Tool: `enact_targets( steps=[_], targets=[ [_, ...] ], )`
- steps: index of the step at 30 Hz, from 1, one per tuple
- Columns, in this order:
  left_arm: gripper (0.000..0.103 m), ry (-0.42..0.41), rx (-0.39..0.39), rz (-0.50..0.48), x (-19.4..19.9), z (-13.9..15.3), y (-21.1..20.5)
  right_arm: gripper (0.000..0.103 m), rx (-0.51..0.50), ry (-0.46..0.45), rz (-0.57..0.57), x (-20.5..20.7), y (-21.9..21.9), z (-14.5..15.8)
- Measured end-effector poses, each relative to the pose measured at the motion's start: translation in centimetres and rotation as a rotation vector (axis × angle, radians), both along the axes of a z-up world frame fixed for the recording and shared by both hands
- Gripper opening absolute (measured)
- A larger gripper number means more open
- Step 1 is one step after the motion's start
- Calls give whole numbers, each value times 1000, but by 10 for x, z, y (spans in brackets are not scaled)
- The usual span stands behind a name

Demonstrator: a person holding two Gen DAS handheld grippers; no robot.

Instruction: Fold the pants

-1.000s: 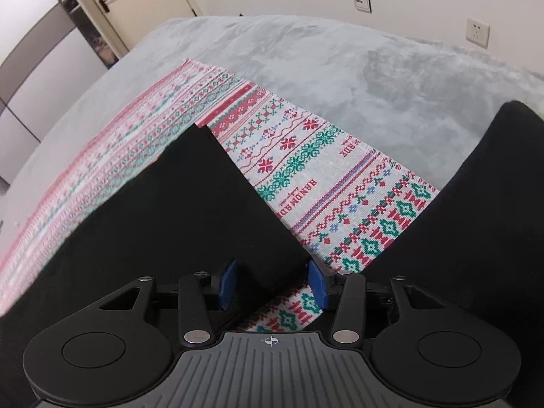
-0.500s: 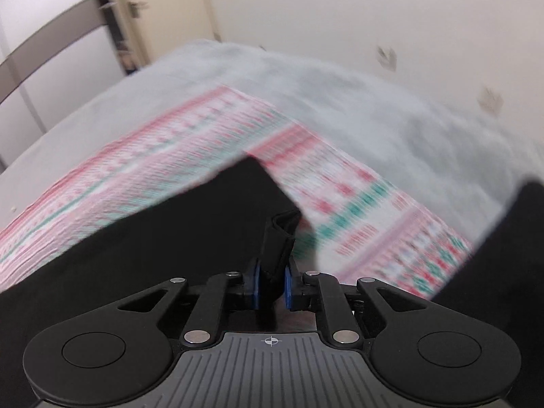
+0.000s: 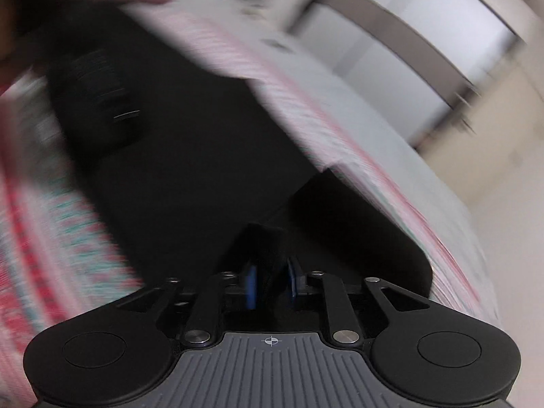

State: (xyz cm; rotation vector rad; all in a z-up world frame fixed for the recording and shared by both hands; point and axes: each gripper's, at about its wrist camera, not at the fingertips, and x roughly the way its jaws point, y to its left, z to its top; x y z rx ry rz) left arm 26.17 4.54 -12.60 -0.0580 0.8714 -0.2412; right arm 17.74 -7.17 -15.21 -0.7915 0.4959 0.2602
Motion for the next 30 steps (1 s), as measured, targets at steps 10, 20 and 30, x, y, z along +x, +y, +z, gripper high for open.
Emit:
enact_targets(
  steps=[10, 20, 30],
  targets=[
    [95, 6, -59, 5, 4, 3, 3, 59, 55, 48, -42, 8, -12, 3],
    [103, 46, -399, 18, 15, 6, 14, 7, 245, 8, -38, 4, 7, 17],
    [103, 166, -627, 58, 51, -14, 16, 6, 280, -85, -30, -8, 60, 17]
  ],
)
